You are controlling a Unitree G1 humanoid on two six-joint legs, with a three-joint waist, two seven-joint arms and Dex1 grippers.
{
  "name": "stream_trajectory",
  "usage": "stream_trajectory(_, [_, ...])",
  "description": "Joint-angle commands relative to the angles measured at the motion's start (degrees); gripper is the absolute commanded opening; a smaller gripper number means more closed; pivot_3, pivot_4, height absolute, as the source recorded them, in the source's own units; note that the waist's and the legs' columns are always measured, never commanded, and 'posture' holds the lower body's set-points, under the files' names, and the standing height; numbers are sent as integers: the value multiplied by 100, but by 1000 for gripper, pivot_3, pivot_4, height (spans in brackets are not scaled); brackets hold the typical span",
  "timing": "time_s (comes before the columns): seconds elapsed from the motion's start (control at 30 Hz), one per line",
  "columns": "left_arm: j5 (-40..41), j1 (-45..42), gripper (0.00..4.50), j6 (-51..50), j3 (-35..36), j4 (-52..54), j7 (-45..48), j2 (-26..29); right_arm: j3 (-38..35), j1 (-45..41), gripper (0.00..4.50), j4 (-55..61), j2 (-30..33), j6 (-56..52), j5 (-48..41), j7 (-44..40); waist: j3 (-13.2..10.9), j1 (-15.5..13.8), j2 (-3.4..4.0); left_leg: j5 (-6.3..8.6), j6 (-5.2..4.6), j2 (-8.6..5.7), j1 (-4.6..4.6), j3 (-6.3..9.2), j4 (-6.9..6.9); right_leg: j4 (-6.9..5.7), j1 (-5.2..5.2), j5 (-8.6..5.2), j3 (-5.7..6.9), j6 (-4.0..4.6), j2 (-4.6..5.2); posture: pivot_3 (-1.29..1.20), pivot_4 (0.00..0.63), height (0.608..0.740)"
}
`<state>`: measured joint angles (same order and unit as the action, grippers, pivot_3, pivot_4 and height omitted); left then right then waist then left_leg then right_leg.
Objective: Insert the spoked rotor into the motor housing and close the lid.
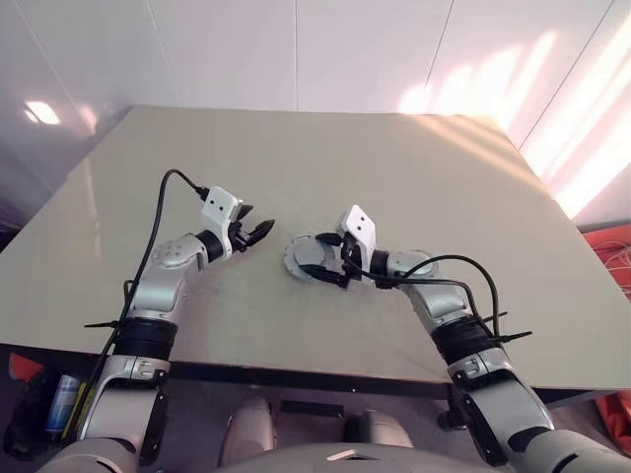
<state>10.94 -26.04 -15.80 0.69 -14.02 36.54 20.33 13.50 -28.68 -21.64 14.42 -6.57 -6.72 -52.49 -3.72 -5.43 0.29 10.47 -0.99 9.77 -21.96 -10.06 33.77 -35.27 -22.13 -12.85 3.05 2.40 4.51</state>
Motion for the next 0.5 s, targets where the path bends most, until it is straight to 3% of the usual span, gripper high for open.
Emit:
stream_trajectory(0.03, [37, -58, 3337, 111, 95, 119, -31, 47, -37, -122, 3161, -84, 36, 127, 81, 54, 0, -1, 0, 0, 0, 0, 1, 0, 0, 0, 3, 0, 0, 0, 0, 0, 0, 740])
stream_trajectory(0.5, [45, -49, 3337, 419, 124, -210, 38, 61, -272, -356, 3162, -135, -98, -156, -155, 149, 0, 2, 0, -1, 1, 0, 8, 1, 0, -3, 6, 0, 0, 1, 0, 0, 0, 740])
